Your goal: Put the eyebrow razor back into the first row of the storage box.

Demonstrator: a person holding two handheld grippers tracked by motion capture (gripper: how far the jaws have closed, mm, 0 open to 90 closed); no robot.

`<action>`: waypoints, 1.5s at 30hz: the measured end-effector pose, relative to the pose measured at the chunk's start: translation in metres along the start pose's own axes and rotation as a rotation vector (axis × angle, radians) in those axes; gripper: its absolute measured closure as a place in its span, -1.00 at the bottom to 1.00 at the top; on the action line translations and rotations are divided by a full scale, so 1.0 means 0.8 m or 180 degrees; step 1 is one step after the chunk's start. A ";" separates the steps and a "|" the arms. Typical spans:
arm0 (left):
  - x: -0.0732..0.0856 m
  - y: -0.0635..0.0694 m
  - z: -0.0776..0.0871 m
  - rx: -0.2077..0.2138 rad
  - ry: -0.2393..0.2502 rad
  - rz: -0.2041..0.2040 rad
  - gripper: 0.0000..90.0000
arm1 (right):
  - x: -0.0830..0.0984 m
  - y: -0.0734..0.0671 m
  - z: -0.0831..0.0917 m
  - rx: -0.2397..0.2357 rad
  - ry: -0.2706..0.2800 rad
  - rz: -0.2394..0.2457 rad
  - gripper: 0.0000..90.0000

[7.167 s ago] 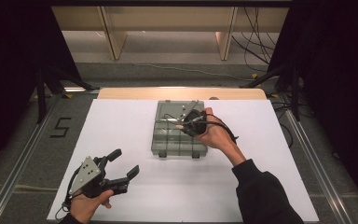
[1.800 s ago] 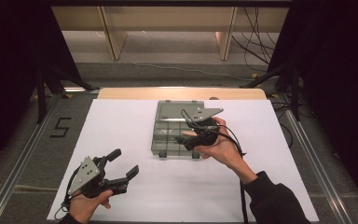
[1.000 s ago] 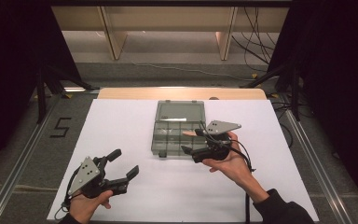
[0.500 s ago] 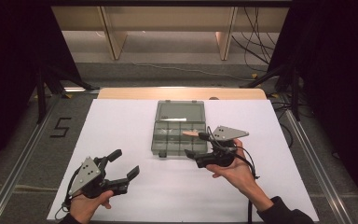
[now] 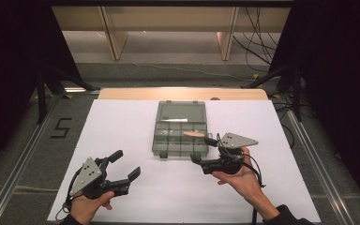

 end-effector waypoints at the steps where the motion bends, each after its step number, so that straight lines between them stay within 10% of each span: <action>1: 0.000 0.000 0.000 0.0000 0.0000 0.0000 -0.64 | 0.000 0.000 0.000 0.0000 0.0000 0.0000 -0.52; 45: 0.001 0.001 0.000 0.0006 -0.0009 -0.0002 -0.64 | 0.037 0.017 0.051 0.0210 0.0088 -0.0172 -0.62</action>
Point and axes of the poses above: each handheld gripper's, and its own axes: z roughly backward along the jaws, x roughly out of its underside, y roughly to its right, the point moved 8 cm from there along -z, roughly forward along the jaws, and after that the axes turned 11 degrees about -z, right-handed, at the moved point
